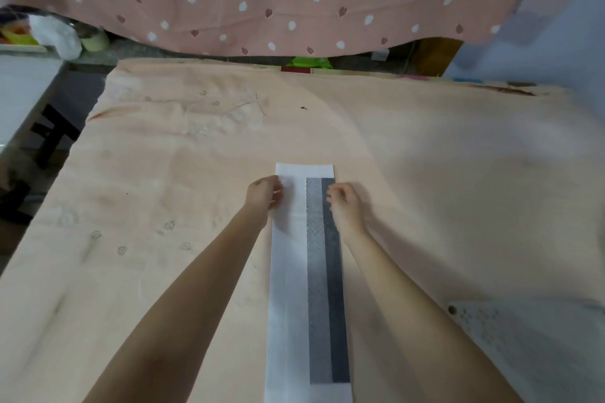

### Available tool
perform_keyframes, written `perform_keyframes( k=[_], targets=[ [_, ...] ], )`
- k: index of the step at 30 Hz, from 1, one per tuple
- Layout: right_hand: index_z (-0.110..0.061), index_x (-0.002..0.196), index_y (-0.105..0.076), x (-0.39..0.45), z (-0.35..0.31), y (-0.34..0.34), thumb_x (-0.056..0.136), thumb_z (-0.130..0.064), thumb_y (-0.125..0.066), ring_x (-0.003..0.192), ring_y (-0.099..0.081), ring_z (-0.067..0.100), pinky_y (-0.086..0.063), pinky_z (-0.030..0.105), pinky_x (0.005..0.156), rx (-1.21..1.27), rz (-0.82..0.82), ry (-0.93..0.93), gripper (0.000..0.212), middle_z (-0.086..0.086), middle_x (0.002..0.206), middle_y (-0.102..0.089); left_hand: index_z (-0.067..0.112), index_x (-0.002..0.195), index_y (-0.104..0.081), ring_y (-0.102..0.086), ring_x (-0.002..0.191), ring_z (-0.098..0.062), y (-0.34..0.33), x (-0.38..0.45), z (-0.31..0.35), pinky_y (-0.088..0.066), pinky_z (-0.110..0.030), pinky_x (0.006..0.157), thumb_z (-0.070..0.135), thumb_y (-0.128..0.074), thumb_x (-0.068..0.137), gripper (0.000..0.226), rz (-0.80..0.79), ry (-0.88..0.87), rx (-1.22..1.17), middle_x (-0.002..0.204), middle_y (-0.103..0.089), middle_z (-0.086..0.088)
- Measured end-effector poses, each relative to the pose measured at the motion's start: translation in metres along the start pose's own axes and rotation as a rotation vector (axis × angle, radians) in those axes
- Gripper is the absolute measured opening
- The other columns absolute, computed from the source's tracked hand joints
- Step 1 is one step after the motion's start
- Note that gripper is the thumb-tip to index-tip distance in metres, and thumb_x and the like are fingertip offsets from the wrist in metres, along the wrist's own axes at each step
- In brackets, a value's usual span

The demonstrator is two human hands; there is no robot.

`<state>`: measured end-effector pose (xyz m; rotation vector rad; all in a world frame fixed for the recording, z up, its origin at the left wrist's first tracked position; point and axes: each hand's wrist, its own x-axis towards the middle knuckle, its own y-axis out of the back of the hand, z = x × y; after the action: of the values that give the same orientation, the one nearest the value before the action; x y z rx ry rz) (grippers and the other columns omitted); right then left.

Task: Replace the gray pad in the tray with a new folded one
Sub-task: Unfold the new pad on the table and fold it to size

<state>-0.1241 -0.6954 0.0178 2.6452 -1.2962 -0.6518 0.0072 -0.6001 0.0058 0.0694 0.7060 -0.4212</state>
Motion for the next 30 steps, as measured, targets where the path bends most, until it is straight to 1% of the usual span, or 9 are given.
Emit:
perform_keyframes(
  k=[3, 6, 9, 11, 15, 18, 22, 26, 30],
  targets=[
    [-0.014, 0.083, -0.049, -0.044, 0.015, -0.002, 0.088, -0.017, -0.052, 0.077, -0.056, 0.022, -0.039, 0.029, 0.064, -0.429, -0.063, 0.116, 0.006, 0.003, 0.083, -0.057, 0.009, 0.082, -0.062, -0.050, 0.061, -0.020, 0.005, -0.020, -0.019, -0.042, -0.025, 0.059, 0.007, -0.056, 0.088, 0.008, -0.002, -0.001, 0.010, 0.073, -0.057, -0.008],
    [-0.009, 0.097, -0.052, -0.095, 0.036, -0.014, 0.089, -0.034, -0.052, 0.088, -0.059, 0.025, -0.045, 0.033, 0.068, -0.868, -0.169, 0.205, 0.026, 0.009, 0.102, -0.057, 0.010, 0.076, -0.061, -0.047, 0.060, -0.020, 0.007, -0.034, -0.033, -0.040, -0.026, 0.059, 0.003, -0.057, 0.087, 0.014, -0.008, -0.033, 0.057, 0.068, -0.054, -0.009],
    [-0.006, 0.106, -0.059, -0.144, 0.059, -0.033, 0.082, -0.048, -0.060, 0.095, -0.062, 0.028, -0.047, 0.032, 0.056, -1.170, -0.165, 0.212, 0.048, 0.014, 0.109, -0.060, 0.009, 0.070, -0.059, -0.043, 0.055, -0.021, 0.006, -0.042, -0.038, -0.038, -0.027, 0.056, 0.000, -0.053, 0.087, 0.020, -0.035, -0.050, 0.145, 0.059, -0.049, -0.009],
    [-0.010, 0.095, -0.062, -0.166, 0.066, -0.041, 0.076, -0.052, -0.066, 0.088, -0.064, 0.026, -0.048, 0.030, 0.052, -1.228, -0.126, 0.207, 0.046, 0.015, 0.099, -0.064, 0.008, 0.068, -0.056, -0.043, 0.053, -0.021, 0.003, -0.044, -0.038, -0.039, -0.028, 0.055, -0.002, -0.053, 0.086, 0.021, -0.043, -0.034, 0.202, 0.057, -0.048, -0.009],
    [-0.010, 0.099, -0.058, -0.178, 0.059, -0.037, 0.080, -0.046, -0.067, 0.087, -0.062, 0.025, -0.052, 0.033, 0.061, -1.190, -0.083, 0.210, 0.041, 0.012, 0.097, -0.060, 0.007, 0.067, -0.049, -0.049, 0.050, -0.022, -0.003, -0.044, -0.041, -0.045, -0.027, 0.053, 0.001, -0.055, 0.086, 0.021, -0.038, -0.007, 0.350, 0.060, -0.052, -0.011],
    [-0.013, 0.082, -0.061, -0.175, 0.062, -0.035, 0.062, -0.039, -0.083, 0.065, -0.061, 0.021, -0.049, 0.031, 0.046, -1.138, -0.076, 0.205, 0.040, 0.008, 0.075, -0.060, 0.009, 0.061, -0.045, -0.046, 0.049, -0.020, -0.006, -0.039, -0.044, -0.040, -0.023, 0.052, 0.004, -0.057, 0.085, 0.027, -0.037, -0.033, 0.472, 0.056, -0.049, -0.008],
    [-0.012, 0.109, -0.054, -0.175, 0.074, -0.033, 0.092, -0.031, -0.051, 0.092, -0.060, 0.023, -0.052, 0.031, 0.071, -1.141, -0.092, 0.307, 0.026, 0.009, 0.104, -0.059, 0.014, 0.057, -0.032, -0.034, 0.052, -0.018, -0.011, -0.033, -0.049, -0.028, -0.026, 0.053, 0.017, -0.061, 0.087, 0.042, -0.064, -0.107, 0.610, 0.055, -0.033, -0.002],
    [-0.013, 0.090, -0.062, -0.180, 0.067, -0.034, 0.080, -0.034, -0.069, 0.065, -0.064, 0.019, -0.051, 0.027, 0.053, -1.146, -0.078, 0.284, 0.025, 0.007, 0.075, -0.065, 0.015, 0.060, -0.031, -0.036, 0.053, -0.017, -0.018, -0.038, -0.049, -0.030, -0.026, 0.054, 0.029, -0.055, 0.092, 0.043, -0.049, -0.198, 0.756, 0.058, -0.036, -0.001],
    [-0.013, 0.068, -0.059, -0.188, 0.063, -0.036, 0.059, -0.036, -0.083, 0.040, -0.051, 0.016, -0.039, 0.022, 0.035, -1.145, -0.085, 0.354, 0.034, 0.005, 0.049, -0.052, 0.016, 0.062, -0.030, -0.044, 0.058, -0.020, -0.024, -0.055, -0.042, -0.038, -0.030, 0.060, 0.032, -0.043, 0.097, 0.040, 0.017, -0.325, 0.779, 0.060, -0.040, 0.000]
  ],
)
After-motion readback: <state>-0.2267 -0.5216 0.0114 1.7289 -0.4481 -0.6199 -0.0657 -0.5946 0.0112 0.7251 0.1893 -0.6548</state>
